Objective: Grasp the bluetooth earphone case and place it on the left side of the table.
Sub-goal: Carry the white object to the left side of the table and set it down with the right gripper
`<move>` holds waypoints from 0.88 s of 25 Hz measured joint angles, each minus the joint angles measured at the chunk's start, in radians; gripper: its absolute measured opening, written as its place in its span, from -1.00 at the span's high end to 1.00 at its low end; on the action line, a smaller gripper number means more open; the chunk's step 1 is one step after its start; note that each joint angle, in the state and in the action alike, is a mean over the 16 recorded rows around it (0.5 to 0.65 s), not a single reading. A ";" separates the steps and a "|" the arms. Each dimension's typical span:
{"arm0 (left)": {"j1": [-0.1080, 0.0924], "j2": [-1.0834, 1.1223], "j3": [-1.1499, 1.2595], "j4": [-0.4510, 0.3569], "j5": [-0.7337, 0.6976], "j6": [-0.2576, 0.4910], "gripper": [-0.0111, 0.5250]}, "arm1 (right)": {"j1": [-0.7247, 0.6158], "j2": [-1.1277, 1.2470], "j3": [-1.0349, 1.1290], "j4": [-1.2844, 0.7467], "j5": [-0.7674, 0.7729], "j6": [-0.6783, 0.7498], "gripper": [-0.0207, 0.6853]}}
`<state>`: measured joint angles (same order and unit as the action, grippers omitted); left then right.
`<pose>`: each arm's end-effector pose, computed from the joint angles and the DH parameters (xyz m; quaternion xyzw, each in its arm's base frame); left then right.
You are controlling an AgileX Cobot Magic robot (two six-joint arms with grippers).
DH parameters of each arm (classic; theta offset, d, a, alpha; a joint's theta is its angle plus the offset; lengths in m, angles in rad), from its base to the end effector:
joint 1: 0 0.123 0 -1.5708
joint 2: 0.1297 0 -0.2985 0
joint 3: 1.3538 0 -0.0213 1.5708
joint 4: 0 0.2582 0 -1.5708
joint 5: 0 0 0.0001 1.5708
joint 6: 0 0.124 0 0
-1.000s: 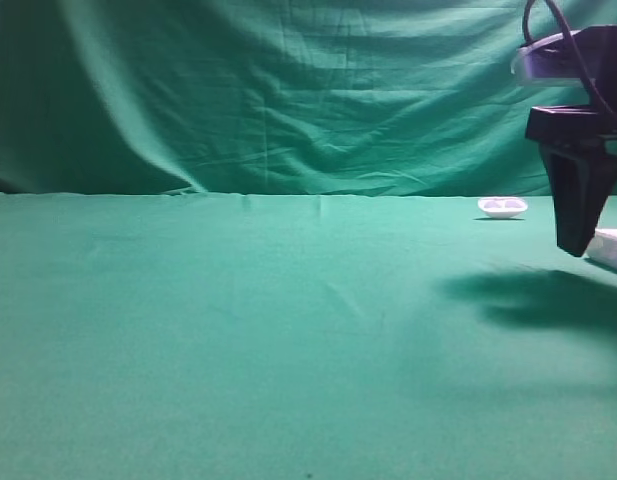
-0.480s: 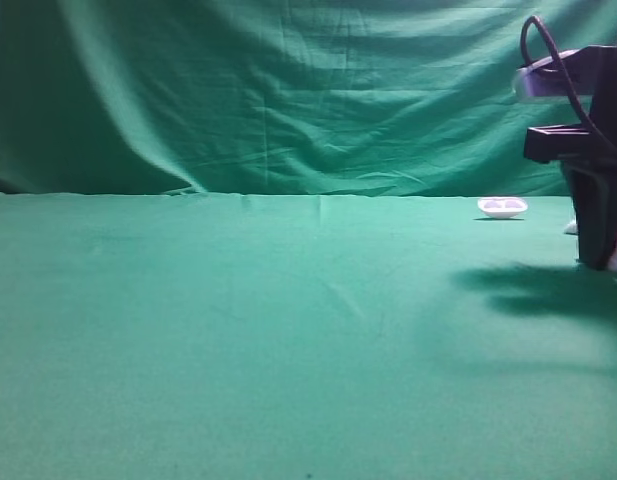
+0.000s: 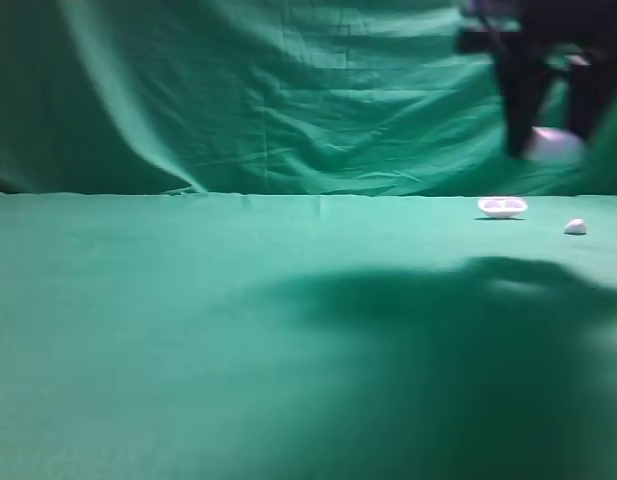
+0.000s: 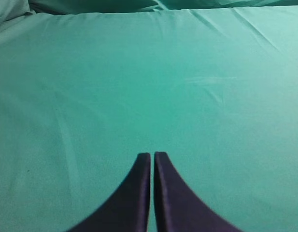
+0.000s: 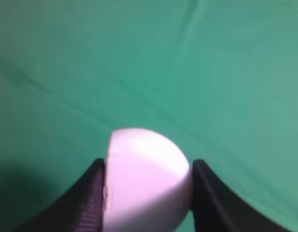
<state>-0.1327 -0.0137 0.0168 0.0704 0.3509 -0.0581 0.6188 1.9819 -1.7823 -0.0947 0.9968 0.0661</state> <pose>0.0783 -0.0074 0.1678 0.0485 0.7931 -0.0282 0.6065 0.3868 0.2633 0.2605 -0.2806 0.9311 0.0348 0.2302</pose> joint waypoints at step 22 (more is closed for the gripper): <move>0.000 0.000 0.000 0.000 0.000 0.000 0.96 | 0.299 0.513 -0.483 0.071 -0.114 0.004 -0.12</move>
<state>-0.1327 -0.0137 0.0168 0.0704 0.3509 -0.0581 0.9175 2.4945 -2.2651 -0.0238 0.8831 0.0703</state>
